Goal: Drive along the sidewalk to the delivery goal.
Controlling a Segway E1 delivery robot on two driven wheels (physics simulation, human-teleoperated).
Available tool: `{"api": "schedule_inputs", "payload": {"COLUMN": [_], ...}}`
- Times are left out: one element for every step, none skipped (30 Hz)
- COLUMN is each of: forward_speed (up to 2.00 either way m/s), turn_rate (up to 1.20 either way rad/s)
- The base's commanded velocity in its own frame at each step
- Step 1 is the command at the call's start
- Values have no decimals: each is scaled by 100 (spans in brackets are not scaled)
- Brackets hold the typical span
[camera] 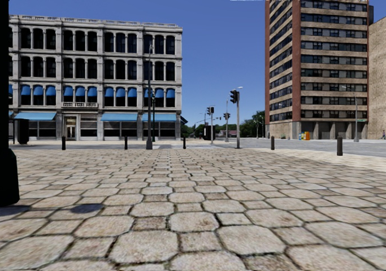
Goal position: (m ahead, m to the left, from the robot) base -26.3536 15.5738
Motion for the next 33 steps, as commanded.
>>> {"api": "schedule_inputs", "payload": {"forward_speed": [51,60,71,79,87,91,92,92,92,92,92,93,93,93,93,93,93,93,93,93,93,93,93,93,93,93,93,93,93,93,94,94,94], "turn_rate": [-45,-45,-45,-45,-45,-45,-45,-45,-44,-40,-39,-38,-38,-38,-38,-38,-38,-38,-38,-38,-38,-38,-38,-38,-38,-38,-38,-41,-45,-47,-51,-57,-57]}}
